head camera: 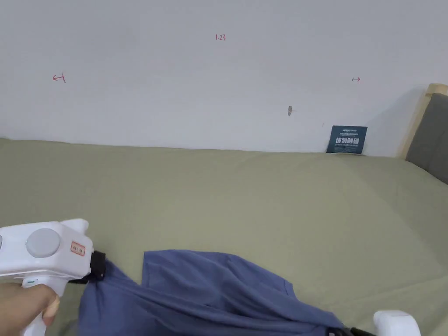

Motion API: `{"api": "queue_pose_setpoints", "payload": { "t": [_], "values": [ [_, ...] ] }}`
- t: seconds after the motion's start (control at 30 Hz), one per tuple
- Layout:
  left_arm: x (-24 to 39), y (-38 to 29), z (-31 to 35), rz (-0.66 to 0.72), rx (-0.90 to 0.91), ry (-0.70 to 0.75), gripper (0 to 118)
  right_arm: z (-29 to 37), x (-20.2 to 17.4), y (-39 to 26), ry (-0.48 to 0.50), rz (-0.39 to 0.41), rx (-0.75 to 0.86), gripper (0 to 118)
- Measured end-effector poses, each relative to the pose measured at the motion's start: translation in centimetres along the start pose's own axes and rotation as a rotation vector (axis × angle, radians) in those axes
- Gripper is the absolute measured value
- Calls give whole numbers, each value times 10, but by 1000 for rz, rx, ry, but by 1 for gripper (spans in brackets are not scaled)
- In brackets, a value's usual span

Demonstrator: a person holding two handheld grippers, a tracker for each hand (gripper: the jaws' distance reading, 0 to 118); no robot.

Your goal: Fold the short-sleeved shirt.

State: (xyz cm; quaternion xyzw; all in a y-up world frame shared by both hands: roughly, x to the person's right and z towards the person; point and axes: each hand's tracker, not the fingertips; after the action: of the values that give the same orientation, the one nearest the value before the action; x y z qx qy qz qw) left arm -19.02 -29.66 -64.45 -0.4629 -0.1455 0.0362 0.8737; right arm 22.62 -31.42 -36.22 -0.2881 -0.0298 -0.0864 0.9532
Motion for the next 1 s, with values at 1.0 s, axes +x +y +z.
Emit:
{"api": "queue_pose_setpoints", "payload": {
  "t": [1.0],
  "values": [
    [-21,165,177,-11,513,42,3,-44,-24,304,67,116,393,2]
  ]
}}
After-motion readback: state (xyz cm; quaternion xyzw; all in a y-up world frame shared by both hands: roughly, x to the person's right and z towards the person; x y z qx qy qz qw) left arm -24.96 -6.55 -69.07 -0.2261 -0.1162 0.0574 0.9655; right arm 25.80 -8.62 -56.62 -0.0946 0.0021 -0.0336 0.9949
